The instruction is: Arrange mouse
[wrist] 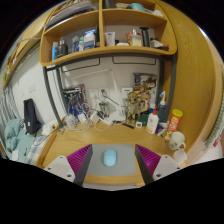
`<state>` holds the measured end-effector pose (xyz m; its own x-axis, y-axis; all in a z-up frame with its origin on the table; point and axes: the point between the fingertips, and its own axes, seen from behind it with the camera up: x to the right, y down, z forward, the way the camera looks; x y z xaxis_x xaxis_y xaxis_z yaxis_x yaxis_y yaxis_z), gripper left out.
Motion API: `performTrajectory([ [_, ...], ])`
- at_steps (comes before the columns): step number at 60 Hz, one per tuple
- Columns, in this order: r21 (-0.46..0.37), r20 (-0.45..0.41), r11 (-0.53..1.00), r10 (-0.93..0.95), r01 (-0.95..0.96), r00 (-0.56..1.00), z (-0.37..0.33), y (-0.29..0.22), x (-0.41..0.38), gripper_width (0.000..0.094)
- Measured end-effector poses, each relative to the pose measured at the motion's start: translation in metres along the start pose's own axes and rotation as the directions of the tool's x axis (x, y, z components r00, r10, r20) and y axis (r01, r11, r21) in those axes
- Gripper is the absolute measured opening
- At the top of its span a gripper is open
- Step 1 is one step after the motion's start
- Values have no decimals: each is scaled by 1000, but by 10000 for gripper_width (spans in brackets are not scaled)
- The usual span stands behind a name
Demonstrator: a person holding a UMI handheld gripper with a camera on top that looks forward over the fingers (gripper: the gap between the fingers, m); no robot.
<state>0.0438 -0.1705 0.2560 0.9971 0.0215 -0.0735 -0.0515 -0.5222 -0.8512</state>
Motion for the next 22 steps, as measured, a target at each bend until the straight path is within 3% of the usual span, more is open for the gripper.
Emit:
performTrajectory([
  [22,35,-5,999,-7,8,1000,-44,2,21,848],
])
